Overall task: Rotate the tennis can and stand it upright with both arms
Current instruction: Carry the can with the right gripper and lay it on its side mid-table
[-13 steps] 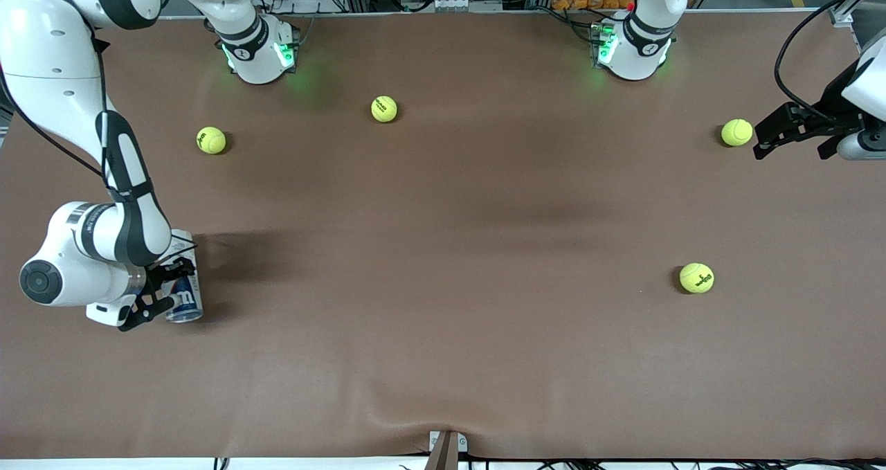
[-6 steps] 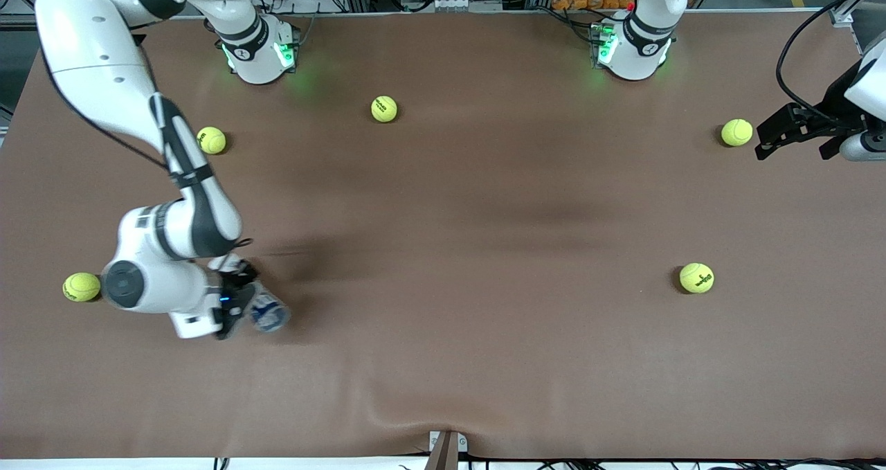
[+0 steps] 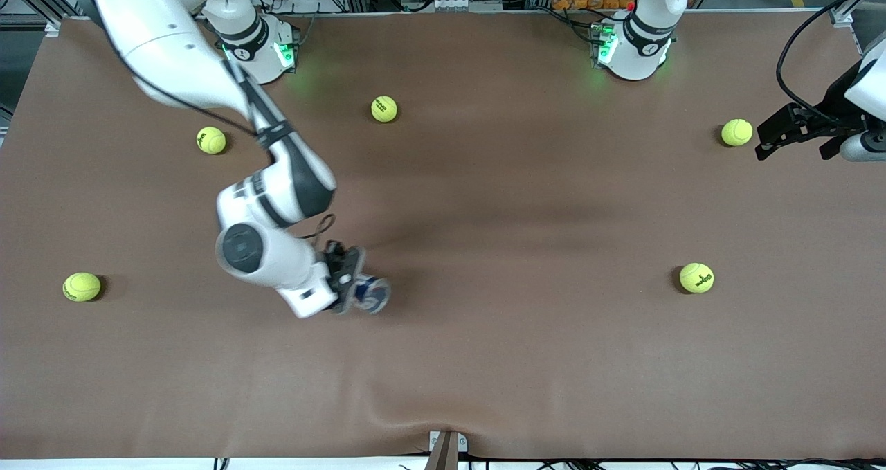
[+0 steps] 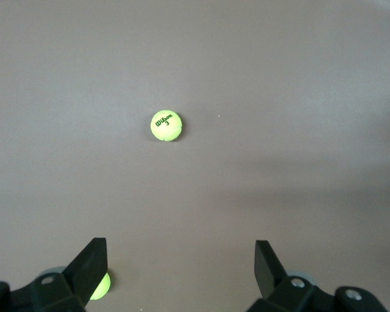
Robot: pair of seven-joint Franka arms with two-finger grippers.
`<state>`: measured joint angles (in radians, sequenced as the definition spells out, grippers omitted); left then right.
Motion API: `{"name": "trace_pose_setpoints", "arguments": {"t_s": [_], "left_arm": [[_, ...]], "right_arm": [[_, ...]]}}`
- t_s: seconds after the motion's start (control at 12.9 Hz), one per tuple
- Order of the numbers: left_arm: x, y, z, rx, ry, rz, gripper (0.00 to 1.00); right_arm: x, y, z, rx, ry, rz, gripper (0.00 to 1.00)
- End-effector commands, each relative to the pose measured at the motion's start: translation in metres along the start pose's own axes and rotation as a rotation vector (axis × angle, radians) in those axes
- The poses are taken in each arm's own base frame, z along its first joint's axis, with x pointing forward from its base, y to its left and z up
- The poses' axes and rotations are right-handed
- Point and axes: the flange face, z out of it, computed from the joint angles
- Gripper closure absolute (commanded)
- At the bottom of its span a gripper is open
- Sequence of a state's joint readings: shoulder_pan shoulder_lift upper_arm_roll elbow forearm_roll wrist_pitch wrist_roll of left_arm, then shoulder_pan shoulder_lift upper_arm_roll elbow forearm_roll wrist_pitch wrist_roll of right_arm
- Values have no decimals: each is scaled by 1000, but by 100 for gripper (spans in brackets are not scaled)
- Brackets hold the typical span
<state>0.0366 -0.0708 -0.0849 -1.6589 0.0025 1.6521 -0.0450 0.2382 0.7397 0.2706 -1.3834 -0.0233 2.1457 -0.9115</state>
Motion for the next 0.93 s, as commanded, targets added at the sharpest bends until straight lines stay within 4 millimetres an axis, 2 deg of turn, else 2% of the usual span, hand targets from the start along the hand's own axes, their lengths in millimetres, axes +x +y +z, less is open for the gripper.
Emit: {"name": "trace_pose_setpoints", "arguments": {"t_s": [0.0, 0.16, 0.31, 0.47, 0.62, 0.85], "left_arm": [[1, 0, -2, -7, -5, -13, 0], [1, 1, -1, -7, -6, -16, 0], [1, 0, -1, -7, -6, -15, 0], [1, 1, -1, -7, -8, -13, 0], [1, 2, -2, -10, -5, -10, 0], [1, 2, 0, -10, -9, -7, 0]], "right_arm": [[50, -28, -2, -108, -8, -148, 55], [89, -62, 7, -179, -48, -277, 55], [132, -111, 19, -248, -115, -411, 55], [146, -131, 28, -297, -144, -366, 54], [164, -161, 49, -316, -153, -361, 54], [164, -164, 71, -361, -163, -324, 48]]}}
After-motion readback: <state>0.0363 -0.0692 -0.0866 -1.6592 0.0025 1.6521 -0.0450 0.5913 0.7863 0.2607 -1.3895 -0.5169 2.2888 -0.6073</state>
